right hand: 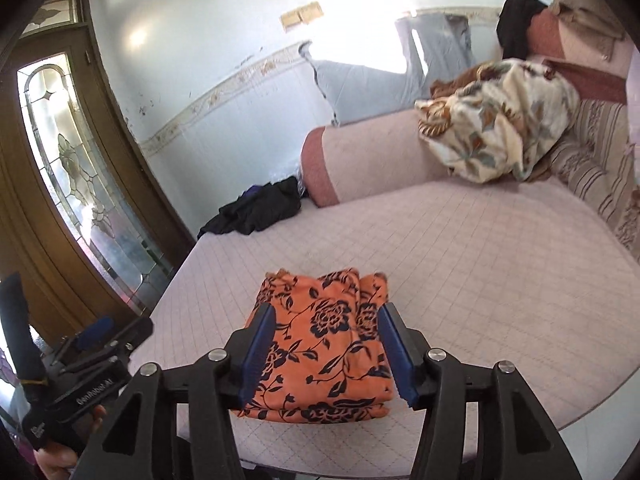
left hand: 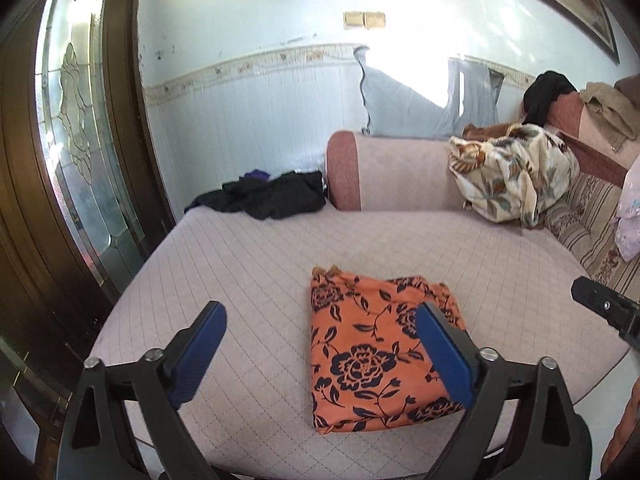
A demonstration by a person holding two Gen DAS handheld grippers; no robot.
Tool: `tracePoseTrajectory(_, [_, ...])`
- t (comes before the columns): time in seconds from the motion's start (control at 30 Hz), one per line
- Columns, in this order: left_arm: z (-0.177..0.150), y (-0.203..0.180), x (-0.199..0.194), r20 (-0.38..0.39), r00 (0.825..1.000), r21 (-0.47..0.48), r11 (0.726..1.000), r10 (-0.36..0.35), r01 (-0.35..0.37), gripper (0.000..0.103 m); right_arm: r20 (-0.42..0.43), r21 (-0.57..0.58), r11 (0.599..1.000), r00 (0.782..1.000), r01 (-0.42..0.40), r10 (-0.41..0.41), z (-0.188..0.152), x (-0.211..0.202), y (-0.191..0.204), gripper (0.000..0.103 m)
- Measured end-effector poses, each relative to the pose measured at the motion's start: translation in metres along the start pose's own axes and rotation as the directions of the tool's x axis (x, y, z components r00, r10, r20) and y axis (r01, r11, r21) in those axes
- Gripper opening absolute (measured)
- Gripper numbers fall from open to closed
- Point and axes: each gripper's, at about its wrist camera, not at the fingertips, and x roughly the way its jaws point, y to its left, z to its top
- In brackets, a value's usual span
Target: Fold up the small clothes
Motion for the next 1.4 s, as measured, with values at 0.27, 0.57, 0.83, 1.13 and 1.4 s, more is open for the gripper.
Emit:
tracePoseTrajectory(0.27, [0.015, 0.003, -0.036, 0.045, 0.997, -0.045, 0.998, 0.054, -0.052, 0.098, 0.074, -0.043, 0.999, 0.997, 0.028, -0.025, 0.007, -0.039, 0.010, 0.061])
tracePoseTrajectory(0.57, [0.023, 0.015, -0.072, 0.077, 0.995, -0.076, 0.995, 0.068, -0.062, 0.098, 0.141, -0.055, 0.998, 0.990, 0.010, -0.002, 0.012, -0.071, 0.024, 0.061])
tracePoseTrajectory(0.83, [0.032, 0.018, -0.114, 0.172, 0.979, -0.044, 0.994, 0.108, -0.102, 0.098, 0.212, -0.104, 0.994, 0.976, -0.020, 0.041, 0.016, -0.111, 0.047, 0.066])
tracePoseTrajectory(1.13, [0.037, 0.019, -0.127, 0.185, 0.978, -0.044, 0.995, 0.095, -0.089, 0.099, 0.231, -0.156, 0.987, 0.971, -0.026, 0.062, 0.015, -0.125, 0.068, 0.067])
tracePoseTrajectory(1.4, [0.037, 0.021, -0.125, 0.186, 0.978, -0.052, 0.995, 0.090, -0.082, 0.099, 0.219, -0.176, 0.984, 0.975, 0.004, 0.035, 0.011, -0.115, 0.073, 0.067])
